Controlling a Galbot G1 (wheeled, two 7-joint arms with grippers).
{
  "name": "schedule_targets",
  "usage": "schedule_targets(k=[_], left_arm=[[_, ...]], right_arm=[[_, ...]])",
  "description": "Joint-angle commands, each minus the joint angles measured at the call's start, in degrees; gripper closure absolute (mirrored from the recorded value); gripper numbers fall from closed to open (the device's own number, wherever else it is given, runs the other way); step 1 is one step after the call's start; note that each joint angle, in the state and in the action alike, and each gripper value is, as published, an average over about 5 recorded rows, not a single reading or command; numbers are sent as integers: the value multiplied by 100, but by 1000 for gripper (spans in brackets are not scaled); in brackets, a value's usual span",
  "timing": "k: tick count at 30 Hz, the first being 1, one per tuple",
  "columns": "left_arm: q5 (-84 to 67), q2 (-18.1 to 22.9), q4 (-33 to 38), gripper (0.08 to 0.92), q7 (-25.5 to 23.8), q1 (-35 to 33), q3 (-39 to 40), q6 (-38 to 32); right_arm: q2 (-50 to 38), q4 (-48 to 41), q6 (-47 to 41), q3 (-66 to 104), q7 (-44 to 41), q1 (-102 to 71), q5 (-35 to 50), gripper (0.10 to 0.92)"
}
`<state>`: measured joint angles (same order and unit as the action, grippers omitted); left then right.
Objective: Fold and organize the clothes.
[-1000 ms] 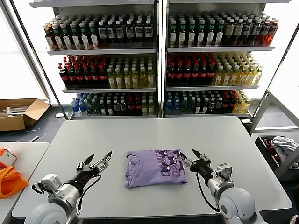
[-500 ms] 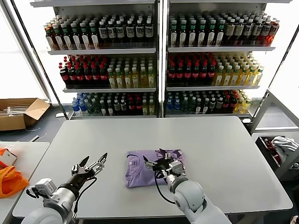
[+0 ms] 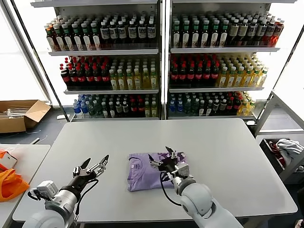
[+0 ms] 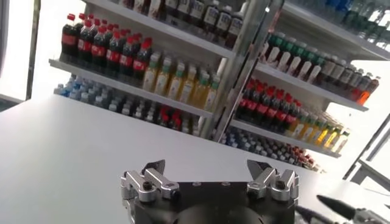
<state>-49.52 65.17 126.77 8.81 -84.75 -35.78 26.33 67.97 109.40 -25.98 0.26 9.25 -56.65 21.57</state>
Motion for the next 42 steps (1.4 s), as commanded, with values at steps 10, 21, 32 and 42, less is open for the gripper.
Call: schedule_targets(k=[10,21,32,42], left_arm=[[900,513,138,177,-935,-356,-412,-464],[1889,1354,219,177,-2305,-742,-1155,-1074],[2562,1097,-143,177,-2681,-814,-1388,-1790],[2628,1218,-114,177,-3009,-757,-1759,-1824]], right_arm=[[-20,1754,2140,5053,-1771,-3980,237,203],[558,1528,2555,5309,-1729,-4330,379,203],[602,1672,2505,5333,-1530,-4438,126,203],[803,1836,2429,5351,-1570,-4527,28,203]])
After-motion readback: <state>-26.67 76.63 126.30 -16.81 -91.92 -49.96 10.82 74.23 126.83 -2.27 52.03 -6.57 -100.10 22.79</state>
